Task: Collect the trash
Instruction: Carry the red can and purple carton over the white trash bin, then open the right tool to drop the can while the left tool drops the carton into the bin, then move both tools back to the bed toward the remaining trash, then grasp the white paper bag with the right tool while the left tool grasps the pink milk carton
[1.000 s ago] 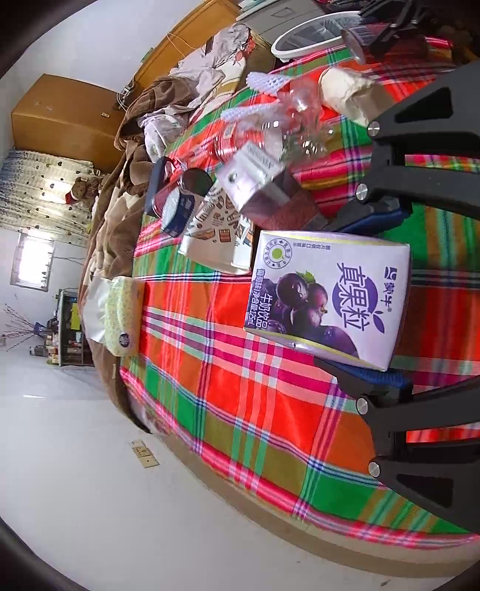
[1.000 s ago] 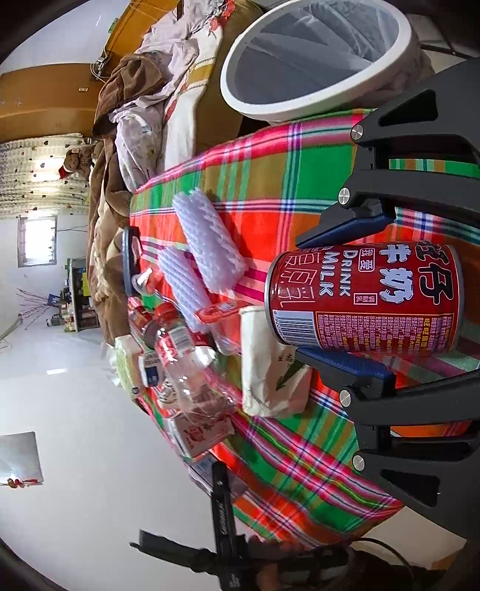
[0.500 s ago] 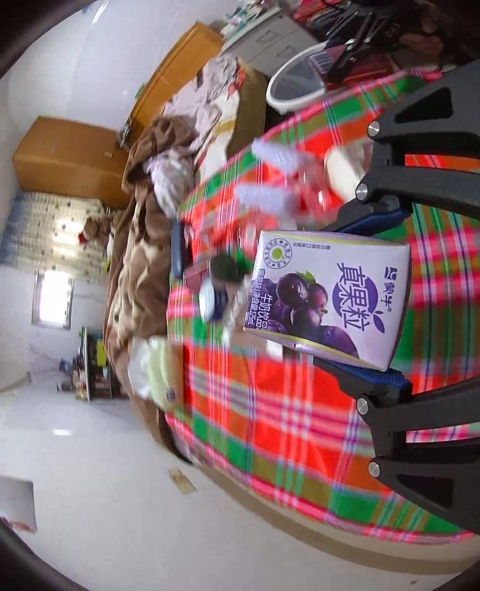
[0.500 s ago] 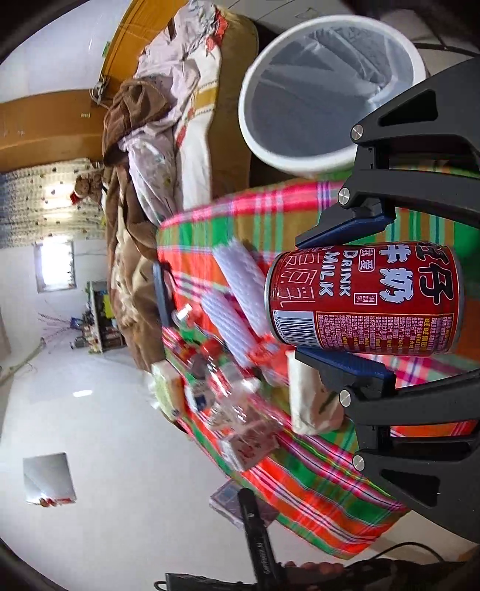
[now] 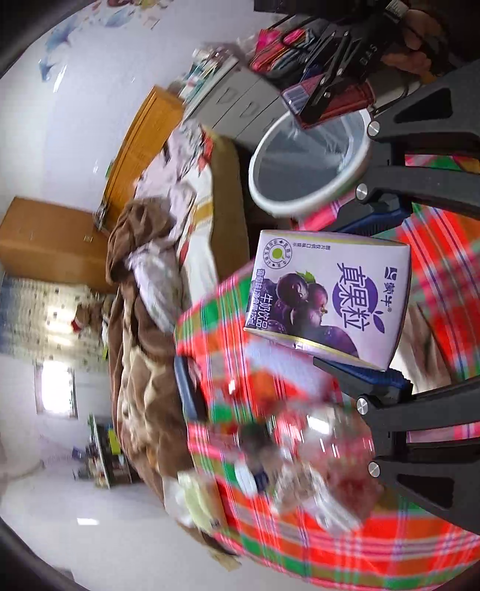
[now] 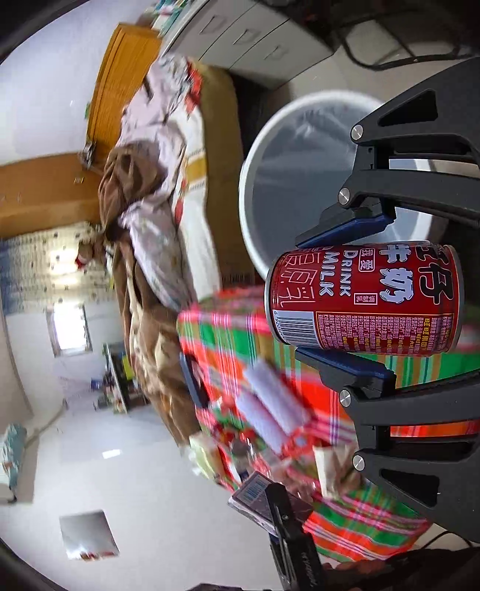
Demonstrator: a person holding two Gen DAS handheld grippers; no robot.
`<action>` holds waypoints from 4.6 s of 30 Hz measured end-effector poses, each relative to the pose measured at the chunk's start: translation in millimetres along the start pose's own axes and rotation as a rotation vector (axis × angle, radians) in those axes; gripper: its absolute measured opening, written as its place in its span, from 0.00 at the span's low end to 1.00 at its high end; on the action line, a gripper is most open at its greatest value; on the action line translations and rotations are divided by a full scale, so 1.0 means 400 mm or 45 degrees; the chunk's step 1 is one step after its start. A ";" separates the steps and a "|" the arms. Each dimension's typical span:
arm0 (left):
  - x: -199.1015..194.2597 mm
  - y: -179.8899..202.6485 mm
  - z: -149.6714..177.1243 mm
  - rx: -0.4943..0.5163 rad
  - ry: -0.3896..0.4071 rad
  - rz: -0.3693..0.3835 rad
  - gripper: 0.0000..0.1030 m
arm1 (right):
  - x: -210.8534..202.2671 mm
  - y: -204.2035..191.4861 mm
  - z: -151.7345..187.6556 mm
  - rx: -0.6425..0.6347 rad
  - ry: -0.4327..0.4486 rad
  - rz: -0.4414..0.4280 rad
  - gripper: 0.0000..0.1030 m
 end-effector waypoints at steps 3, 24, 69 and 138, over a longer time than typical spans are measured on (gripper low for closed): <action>0.045 0.089 -0.005 0.045 -0.021 0.065 0.57 | 0.013 0.041 0.001 0.025 -0.023 0.036 0.53; 0.276 0.382 0.049 0.169 -0.194 0.276 0.57 | 0.101 0.255 0.067 0.082 -0.197 0.175 0.53; -0.064 -0.048 0.029 -0.015 0.084 -0.124 0.71 | 0.003 -0.069 0.029 0.008 -0.009 -0.047 0.67; 0.020 -0.480 0.135 -0.196 -0.059 -0.160 0.66 | 0.049 -0.335 0.137 -0.351 -0.180 -0.471 0.67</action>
Point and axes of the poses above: each gripper's, at about its wrist camera, not at the fingertips, and x roughly the way its jaws point, y to its right, z to its underside, the point moved 7 cm from there along x, roughly the way its jaws point, and after that the axes turned 9 degrees about y, right-handed, at the moved point
